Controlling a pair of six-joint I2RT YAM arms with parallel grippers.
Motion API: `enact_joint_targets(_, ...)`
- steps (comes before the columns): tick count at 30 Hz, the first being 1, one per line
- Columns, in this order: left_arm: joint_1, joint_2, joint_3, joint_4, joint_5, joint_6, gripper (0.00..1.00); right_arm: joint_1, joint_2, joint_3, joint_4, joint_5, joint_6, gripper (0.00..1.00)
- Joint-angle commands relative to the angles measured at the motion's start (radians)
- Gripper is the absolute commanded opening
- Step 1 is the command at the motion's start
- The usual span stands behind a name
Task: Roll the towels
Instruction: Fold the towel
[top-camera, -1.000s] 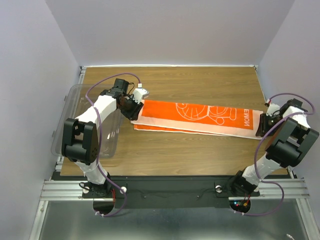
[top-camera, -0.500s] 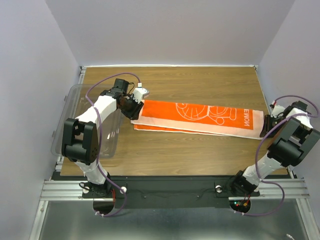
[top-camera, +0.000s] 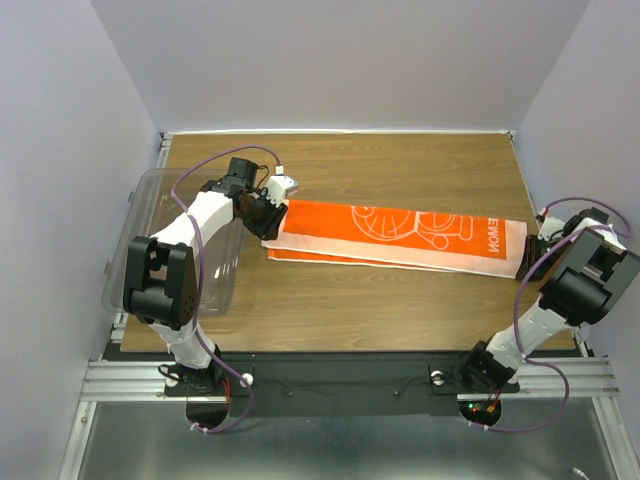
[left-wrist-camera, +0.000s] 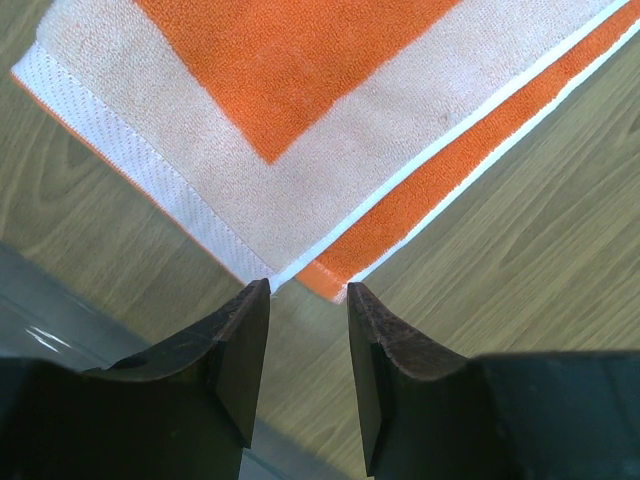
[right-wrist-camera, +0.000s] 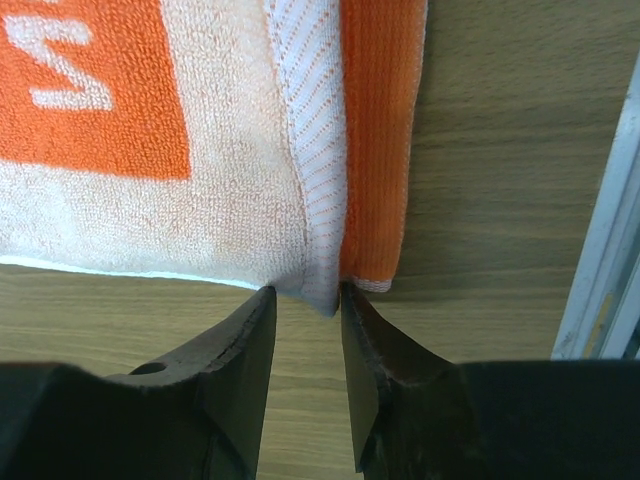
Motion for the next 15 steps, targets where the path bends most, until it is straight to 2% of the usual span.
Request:
enact_joint_targets(1,0.003,-0.049,-0.012,0.003,0.026,-0.011,0.48,-0.012,0.013,-0.013,0.028,-0.023,0.006,0.37)
enact_joint_targets(4,0.003,-0.051,-0.012,0.001,0.018,-0.013,0.48,-0.012,0.024,-0.006,0.029,-0.022,0.009,0.32)
enact_joint_targets(6,0.003,-0.051,-0.017,0.003,0.012,-0.013,0.48,-0.014,0.021,-0.002,0.029,-0.019,0.008,0.25)
enact_joint_targets(11,0.026,-0.046,-0.018,-0.017,0.009,-0.017,0.48,-0.018,-0.025,0.018,0.026,0.000,-0.009,0.13)
enact_joint_targets(14,0.033,-0.052,-0.030,-0.023,-0.032,-0.025,0.48,-0.018,-0.055,0.024,0.020,-0.014,-0.014,0.01)
enact_joint_targets(15,0.034,-0.052,-0.041,-0.025,-0.040,-0.034,0.48,-0.018,-0.077,0.026,0.017,-0.026,-0.014,0.01)
